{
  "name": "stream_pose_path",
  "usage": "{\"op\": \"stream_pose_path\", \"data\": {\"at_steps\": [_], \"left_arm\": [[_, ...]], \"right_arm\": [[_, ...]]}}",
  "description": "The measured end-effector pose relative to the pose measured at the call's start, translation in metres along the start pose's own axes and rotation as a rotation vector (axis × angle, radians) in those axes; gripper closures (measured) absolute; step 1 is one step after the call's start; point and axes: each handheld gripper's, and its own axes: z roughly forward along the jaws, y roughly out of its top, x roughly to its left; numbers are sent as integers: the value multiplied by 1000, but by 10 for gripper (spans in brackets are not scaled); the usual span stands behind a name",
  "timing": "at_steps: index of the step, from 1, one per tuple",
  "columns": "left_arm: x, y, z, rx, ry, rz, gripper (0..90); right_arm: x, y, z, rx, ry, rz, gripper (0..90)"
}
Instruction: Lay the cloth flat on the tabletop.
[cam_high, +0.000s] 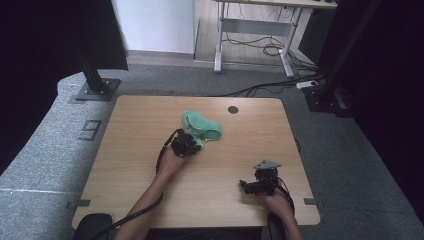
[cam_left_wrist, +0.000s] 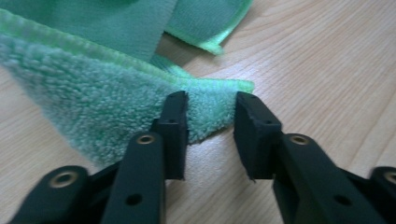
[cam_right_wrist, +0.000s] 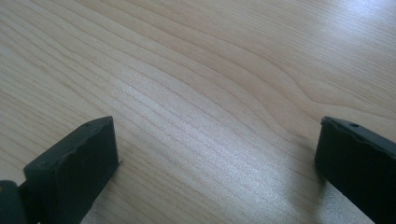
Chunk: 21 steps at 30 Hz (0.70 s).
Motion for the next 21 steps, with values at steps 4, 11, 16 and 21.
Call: {"op": "stream_pose_path", "data": {"at_steps": [4,11,16,21], "left_arm": [[1,1,0,9,18,0,733],[2,4,1,34,53,32,882],[3,2,-1,18,36,7,895],[4,-2,-6,23,22,0,894]], "right_arm": [[0,0,0,0,0,0,0],[0,0,0,0,0,0,0],[0,0,0,0,0,0,0],[0,0,0,0,0,0,0]]}}
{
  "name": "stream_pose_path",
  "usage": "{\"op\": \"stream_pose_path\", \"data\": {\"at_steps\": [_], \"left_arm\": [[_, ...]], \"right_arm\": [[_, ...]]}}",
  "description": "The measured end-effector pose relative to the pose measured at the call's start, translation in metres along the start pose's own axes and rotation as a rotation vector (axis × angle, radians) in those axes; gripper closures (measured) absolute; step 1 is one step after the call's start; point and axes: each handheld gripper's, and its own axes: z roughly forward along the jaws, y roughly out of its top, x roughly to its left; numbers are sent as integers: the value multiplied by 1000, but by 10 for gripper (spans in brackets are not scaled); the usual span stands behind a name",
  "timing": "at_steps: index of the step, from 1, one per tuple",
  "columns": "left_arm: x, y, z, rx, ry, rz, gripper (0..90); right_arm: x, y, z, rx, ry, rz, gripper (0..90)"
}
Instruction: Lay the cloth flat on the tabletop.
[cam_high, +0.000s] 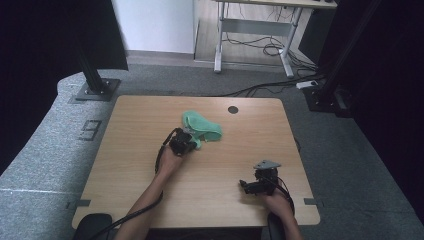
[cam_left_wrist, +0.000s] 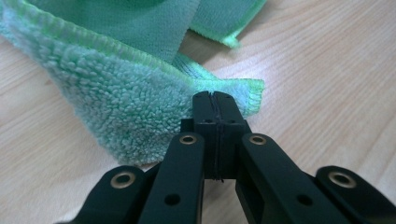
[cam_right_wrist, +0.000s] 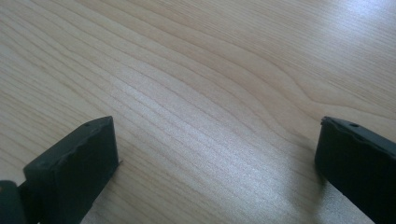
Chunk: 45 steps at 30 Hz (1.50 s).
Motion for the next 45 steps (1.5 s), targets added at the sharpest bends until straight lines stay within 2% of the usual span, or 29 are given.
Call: {"op": "stream_pose_path", "data": {"at_steps": [3,6,12,13,15,20,24,25,28,29,32,37,41,45], "left_arm": [[-1,-4,-6,0,-10,-1,893],[-2,-11,-16,-11,-42,-9,892],[-7,-21,-29,-28,-78,-6,892],[-9,-26,-34,-33,-95,-7,891],[-10,-29,-37,-37,-100,-8,891],[-18,-43,-48,-43,-128,-7,888],[-21,-54,-57,-53,-143,-15,885],[-22,-59,-60,-50,-144,-14,884],[-20,-66,-60,-46,-143,-21,881],[-20,-66,-60,-46,-143,-21,881],[-18,-72,-59,-44,-143,-34,879],[-18,-77,-58,-50,-148,-39,876],[-18,-77,-58,-54,-148,-33,875],[-17,-78,-58,-59,-149,-31,875]], "right_arm": [[0,0,0,0,0,0,0],[0,0,0,0,0,0,0],[0,0,0,1,2,-2,0],[0,0,0,2,4,-4,0],[0,0,0,3,8,-6,0],[0,3,0,29,12,-12,0],[1,8,1,41,18,-13,57],[4,13,2,38,41,-19,104],[8,22,7,33,86,-26,133],[8,22,7,33,86,-26,133],[17,35,14,35,103,-65,189],[24,51,23,27,122,-86,261],[32,75,37,11,148,-98,347],[37,89,49,7,151,-115,356]]}}
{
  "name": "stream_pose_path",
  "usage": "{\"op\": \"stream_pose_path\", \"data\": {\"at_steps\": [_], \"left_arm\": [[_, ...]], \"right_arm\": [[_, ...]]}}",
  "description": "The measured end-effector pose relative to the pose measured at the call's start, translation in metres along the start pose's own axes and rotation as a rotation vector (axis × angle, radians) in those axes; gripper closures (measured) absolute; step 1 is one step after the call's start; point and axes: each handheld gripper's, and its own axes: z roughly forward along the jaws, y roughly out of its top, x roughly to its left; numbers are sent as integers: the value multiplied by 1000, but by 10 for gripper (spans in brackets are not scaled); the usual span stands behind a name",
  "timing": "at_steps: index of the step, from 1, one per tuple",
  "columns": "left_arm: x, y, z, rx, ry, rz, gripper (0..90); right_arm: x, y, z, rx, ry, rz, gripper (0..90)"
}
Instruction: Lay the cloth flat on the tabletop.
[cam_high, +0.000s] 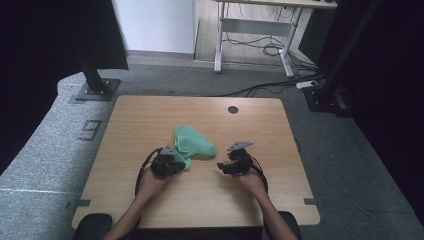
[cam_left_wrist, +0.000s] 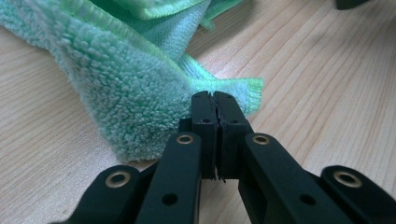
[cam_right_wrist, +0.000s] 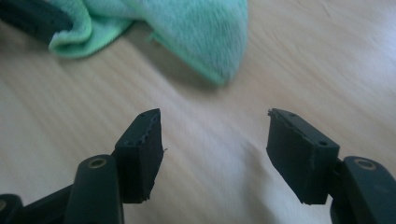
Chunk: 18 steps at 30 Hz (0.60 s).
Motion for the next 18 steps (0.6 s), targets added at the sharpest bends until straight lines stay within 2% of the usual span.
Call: {"op": "stream_pose_path", "data": {"at_steps": [3,6,7,8,9,11,12,13,15,16,17,18], "left_arm": [[0,-1,0,-3,-1,-2,874],[0,-1,-1,-4,-3,5,874],[1,-2,-1,-5,-5,5,874],[1,-2,-2,-6,-9,4,874],[2,-3,-3,-8,-13,5,874],[2,-3,-5,-17,-18,2,875],[2,-3,-5,-17,-18,2,876],[1,-3,-6,-21,-20,2,877],[1,0,-20,-44,-42,17,881],[1,0,-20,-44,-42,17,883],[1,3,-28,-57,-42,26,883],[4,15,-50,-110,-39,28,885]], "right_arm": [[0,16,17,14,-26,-19,358],[-2,22,25,23,-29,-12,384],[-3,26,32,35,-26,-18,455],[-3,26,32,35,-26,-18,455],[-2,29,37,37,-18,-21,570],[-1,32,38,42,-4,-25,685],[-1,32,38,42,-4,-25,685],[2,34,35,36,0,-47,787],[3,36,29,28,4,-55,824],[3,36,29,28,4,-55,824],[5,38,21,25,-5,-52,832],[5,46,2,-4,-32,-48,837]]}}
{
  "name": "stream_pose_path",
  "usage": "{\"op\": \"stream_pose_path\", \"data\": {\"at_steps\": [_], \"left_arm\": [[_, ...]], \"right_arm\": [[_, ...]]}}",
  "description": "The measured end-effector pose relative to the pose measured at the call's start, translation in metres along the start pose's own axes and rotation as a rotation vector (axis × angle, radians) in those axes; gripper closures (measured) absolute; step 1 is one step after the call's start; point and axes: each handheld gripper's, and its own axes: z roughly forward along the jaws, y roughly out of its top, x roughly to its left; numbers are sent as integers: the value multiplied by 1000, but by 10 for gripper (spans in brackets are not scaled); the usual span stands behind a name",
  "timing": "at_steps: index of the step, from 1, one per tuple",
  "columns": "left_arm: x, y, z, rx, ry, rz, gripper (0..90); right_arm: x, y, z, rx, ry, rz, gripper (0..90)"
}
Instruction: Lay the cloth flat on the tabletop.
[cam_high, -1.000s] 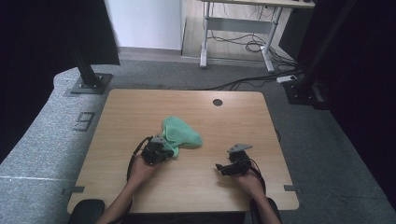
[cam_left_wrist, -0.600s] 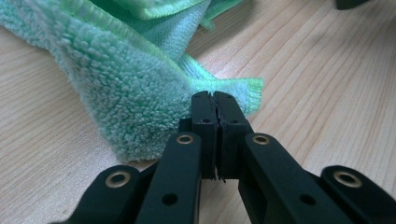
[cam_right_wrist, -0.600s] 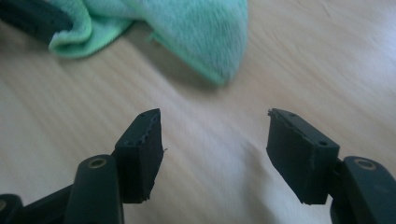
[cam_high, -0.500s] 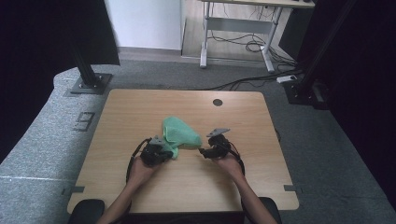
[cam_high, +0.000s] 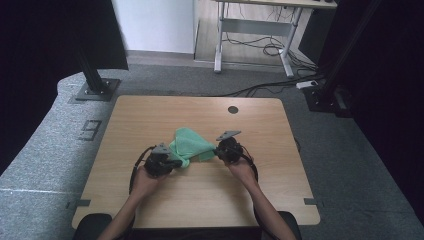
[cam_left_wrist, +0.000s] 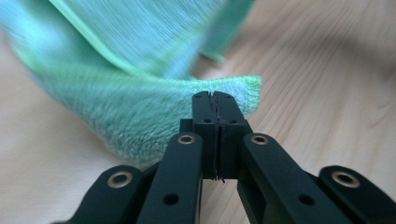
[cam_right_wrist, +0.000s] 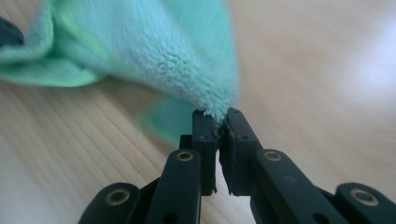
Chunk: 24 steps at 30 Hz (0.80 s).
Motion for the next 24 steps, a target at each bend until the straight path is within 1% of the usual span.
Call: {"op": "stream_pose_path", "data": {"at_steps": [1,2,3,4,5,6,7,8,9,10,11,12,13,14,15,16,17,18,19,20,21,22,23,24], "left_arm": [[0,0,0,0,0,0,885],[2,9,-12,-40,-5,-9,885],[4,16,-21,-75,-2,-19,885],[9,29,-35,-125,15,-30,885],[14,39,-44,-160,30,-40,879],[20,47,-50,-187,58,-52,879],[34,59,-52,-185,161,-69,794],[43,63,-49,-165,224,-82,699],[43,63,-49,-165,224,-82,593],[54,63,-44,-145,241,-110,514],[60,59,-39,-131,229,-133,471],[63,53,-33,-119,215,-154,471],[58,38,-22,-110,184,-150,375],[58,38,-22,-110,184,-150,374],[52,25,-12,-83,170,-130,374],[48,19,-7,-63,178,-116,370],[42,13,0,-41,178,-105,366],[36,9,6,-26,170,-89,366],[29,6,11,-22,161,-72,366],[22,5,15,-20,154,-54,366],[11,7,20,-15,131,-23,365],[11,7,20,-15,131,-23,365],[4,10,23,-18,114,-9,365],[0,13,25,-17,101,-2,360]], "right_arm": [[0,0,0,0,0,0,837],[-4,11,-23,-49,-14,6,838],[-4,11,-23,-49,-14,6,838],[-6,16,-31,-64,-26,5,837],[-14,31,-51,-105,-60,17,823],[-14,31,-51,-105,-60,17,823],[-25,40,-59,-124,-110,24,770],[-29,42,-59,-127,-134,32,680],[-29,42,-59,-127,-134,32,680],[-46,40,-49,-105,-199,64,470],[-53,33,-42,-77,-208,82,435],[-53,33,-42,-77,-208,82,435],[-58,15,-33,-54,-209,105,394],[-58,15,-33,-54,-209,105,394],[-59,7,-31,-49,-202,114,393],[-59,-7,-26,-36,-183,128,393],[-57,-20,-21,-12,-170,131,393],[-57,-20,-21,-12,-170,131,393],[-55,-28,-19,-2,-157,133,405],[-55,-28,-19,-2,-157,133,405],[-53,-32,-21,-13,-124,137,449],[-53,-32,-21,-13,-124,137,449],[-53,-32,-21,-14,-118,136,454],[-52,-32,-22,-16,-108,132,470]]}}
